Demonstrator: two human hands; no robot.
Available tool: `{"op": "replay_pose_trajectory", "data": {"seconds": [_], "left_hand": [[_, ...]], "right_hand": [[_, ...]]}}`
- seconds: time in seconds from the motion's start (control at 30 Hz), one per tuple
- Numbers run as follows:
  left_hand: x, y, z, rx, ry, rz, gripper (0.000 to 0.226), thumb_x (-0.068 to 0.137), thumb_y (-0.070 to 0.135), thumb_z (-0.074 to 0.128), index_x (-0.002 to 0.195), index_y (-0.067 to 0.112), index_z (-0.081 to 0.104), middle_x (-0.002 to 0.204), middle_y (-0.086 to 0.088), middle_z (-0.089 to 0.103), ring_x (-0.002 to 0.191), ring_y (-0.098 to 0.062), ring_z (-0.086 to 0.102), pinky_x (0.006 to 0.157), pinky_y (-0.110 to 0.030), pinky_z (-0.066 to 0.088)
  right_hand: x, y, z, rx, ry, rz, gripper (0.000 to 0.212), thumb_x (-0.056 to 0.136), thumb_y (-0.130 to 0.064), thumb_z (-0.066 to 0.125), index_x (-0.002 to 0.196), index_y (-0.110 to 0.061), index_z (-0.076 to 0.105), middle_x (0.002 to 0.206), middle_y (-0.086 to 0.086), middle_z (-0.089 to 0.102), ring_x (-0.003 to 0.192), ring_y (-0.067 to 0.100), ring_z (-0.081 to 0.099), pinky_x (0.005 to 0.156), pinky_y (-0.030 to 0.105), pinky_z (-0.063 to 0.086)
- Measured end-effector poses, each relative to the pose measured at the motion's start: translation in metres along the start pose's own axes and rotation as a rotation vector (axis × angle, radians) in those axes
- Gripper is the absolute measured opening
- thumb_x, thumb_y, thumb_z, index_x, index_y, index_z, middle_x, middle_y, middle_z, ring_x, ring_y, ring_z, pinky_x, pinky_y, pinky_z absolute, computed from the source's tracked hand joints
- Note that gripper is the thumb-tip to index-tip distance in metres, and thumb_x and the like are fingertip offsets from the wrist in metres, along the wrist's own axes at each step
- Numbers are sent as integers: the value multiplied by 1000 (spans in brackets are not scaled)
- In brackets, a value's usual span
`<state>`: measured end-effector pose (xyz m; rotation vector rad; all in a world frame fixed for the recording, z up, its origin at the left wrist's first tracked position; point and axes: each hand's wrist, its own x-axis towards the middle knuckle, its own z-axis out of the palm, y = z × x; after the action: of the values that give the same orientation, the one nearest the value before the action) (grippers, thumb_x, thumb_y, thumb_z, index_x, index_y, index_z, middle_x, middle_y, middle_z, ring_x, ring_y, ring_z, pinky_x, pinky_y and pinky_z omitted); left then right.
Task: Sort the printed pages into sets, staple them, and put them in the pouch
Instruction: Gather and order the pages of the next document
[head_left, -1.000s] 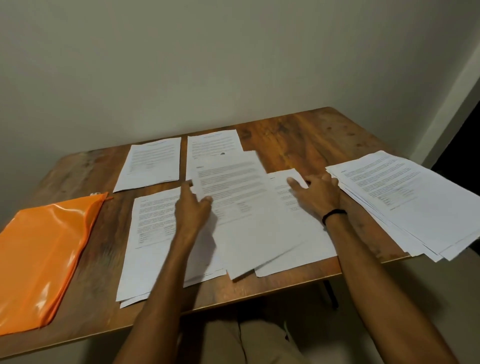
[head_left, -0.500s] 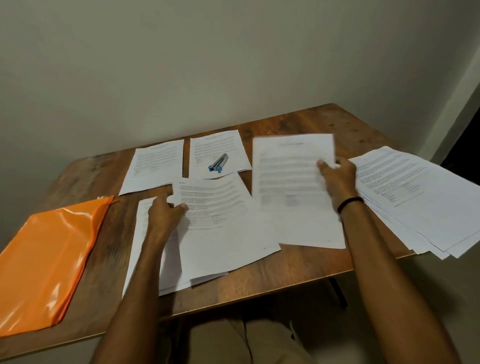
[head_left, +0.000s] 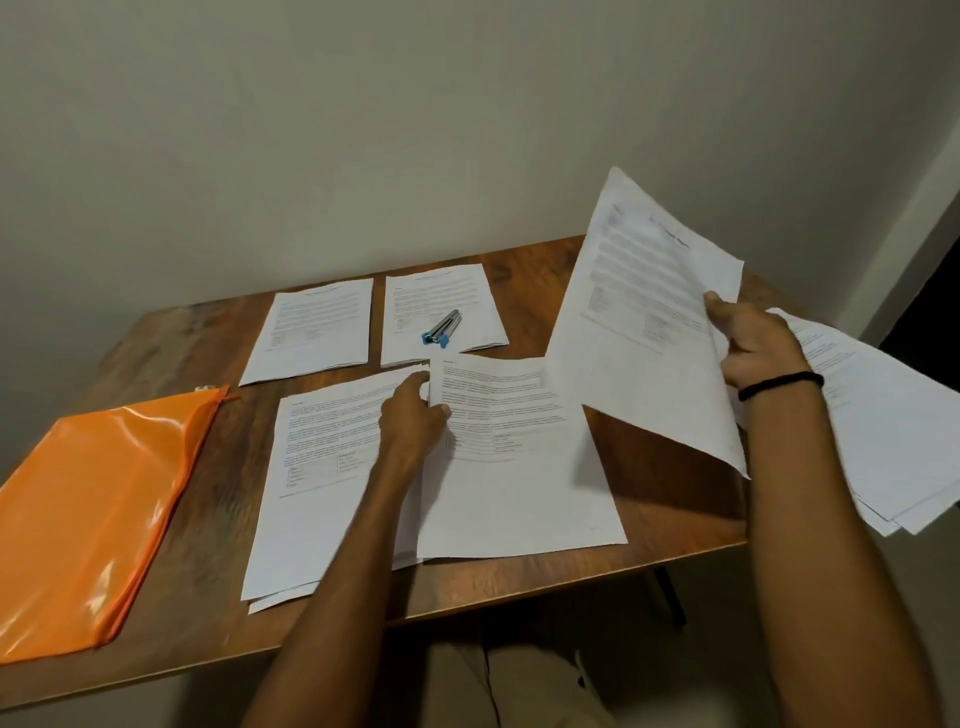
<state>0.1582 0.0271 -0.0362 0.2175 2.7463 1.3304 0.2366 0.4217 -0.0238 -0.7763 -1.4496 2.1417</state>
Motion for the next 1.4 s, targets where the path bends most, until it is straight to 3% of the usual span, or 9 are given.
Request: {"op": "replay_pose_trajectory", "data": {"seconds": [0.1,0.17,0.37,0.5,0.73,0.83,1.13,1.3,1.4], "left_hand": [[0,6,7,5,-24,14,54,91,14,72,141,15,51,134,-8,64,112,-28,67,93,-39,54],[-1,10,12,16,-43,50,51,92,12,71,139,15,52,136,-7,63,114,-29,66,96,-41,52],[-1,15,24,52,-48,72,26,100,18,57,125,12,62,131,-7,66,112,-28,64,91,-34,50],[-2,17,28,10,4,-24,30,106,28,42,88,9,57,92,-10,62,95,-29,64,77,-30,41],[-8,17,40,22,-65,9,19,98,22,63,114,14,64,129,-5,67,102,-24,67,78,-26,50],[-12,21,43,-7,-54,24,10,96,17,65,105,17,61,129,-6,66,95,-21,66,65,-16,46],[-17,29,44,-51,-126,104,33,95,15,65,127,17,62,135,-4,63,105,-20,66,58,-8,39],[-24,32,38,-23,-138,149,31,94,19,67,125,19,61,126,0,65,73,-2,56,52,-5,38],[-22,27,30,71,-99,79,8,95,22,66,94,23,58,94,5,63,64,-8,53,54,-9,35]], "right_hand": [[-41,-14,36,-70,19,-79,32,87,-27,77,110,-6,68,94,3,76,82,17,73,68,35,62],[-49,-3,53,-174,70,-126,22,93,-17,70,110,-3,66,101,10,74,80,19,70,63,31,60],[-59,57,88,-761,139,-277,32,89,-29,67,112,-7,64,109,6,69,98,27,65,84,35,52],[-65,88,98,-919,83,-413,38,93,-26,66,126,-8,58,124,5,67,111,28,64,93,40,54],[-71,94,100,-1180,147,-502,57,93,-36,67,141,-15,45,136,13,57,124,32,54,105,42,46],[-78,97,101,-1241,104,-587,58,94,-49,60,141,-20,44,137,12,53,126,31,50,103,45,46],[-67,116,97,-1564,-202,-453,74,94,-69,42,150,-21,39,161,10,30,151,30,21,121,57,4],[-67,112,97,-1612,-210,-423,74,93,-69,43,150,-22,39,161,9,30,151,31,22,120,59,2],[-70,114,105,-1632,-189,-432,67,95,-62,47,147,-21,43,156,12,38,148,34,27,120,60,5]]}}
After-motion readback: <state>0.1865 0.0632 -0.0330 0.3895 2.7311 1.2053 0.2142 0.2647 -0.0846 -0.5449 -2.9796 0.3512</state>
